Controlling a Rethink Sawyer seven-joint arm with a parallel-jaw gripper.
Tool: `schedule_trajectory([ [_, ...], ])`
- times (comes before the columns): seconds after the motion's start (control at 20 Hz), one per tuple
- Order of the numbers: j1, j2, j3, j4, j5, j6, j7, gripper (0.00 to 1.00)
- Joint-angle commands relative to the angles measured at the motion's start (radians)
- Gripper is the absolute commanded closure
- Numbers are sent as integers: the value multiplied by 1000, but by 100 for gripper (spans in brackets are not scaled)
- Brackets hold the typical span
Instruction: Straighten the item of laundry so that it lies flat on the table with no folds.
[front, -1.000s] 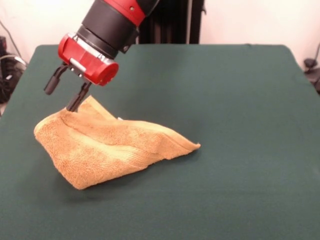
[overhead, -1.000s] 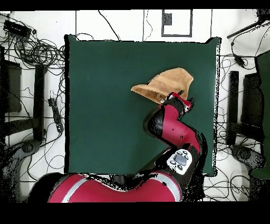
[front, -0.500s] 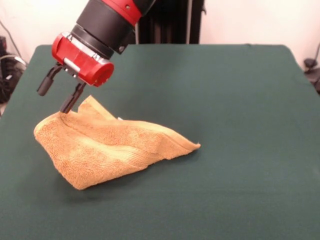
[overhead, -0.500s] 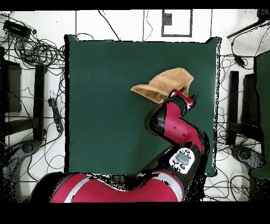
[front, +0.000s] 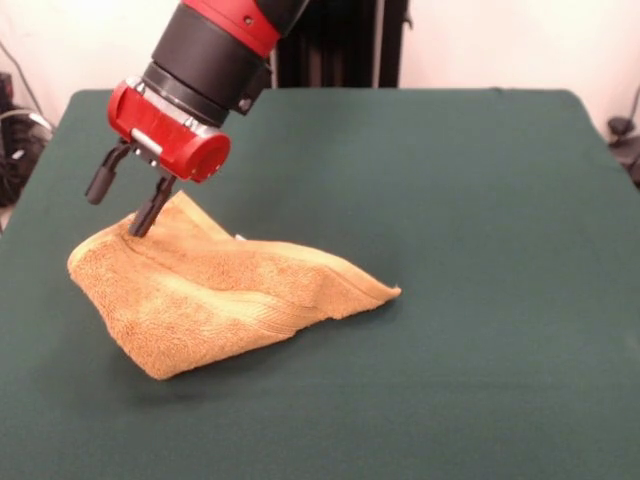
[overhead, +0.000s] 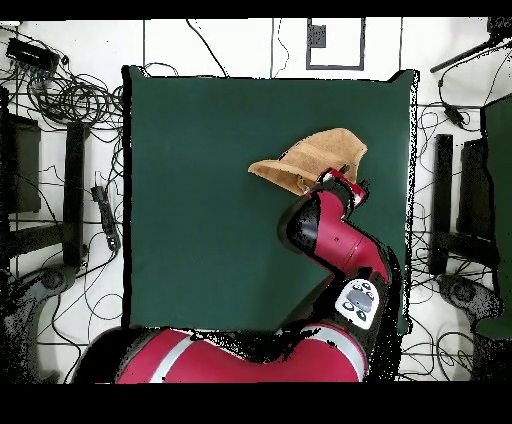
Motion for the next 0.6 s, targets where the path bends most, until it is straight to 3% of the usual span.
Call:
schedule_trajectory([
  [0.05, 17, -10, 185, 77, 65, 149, 231, 0],
  [0.6, 50, 28, 185, 45, 115, -90, 294, 0],
])
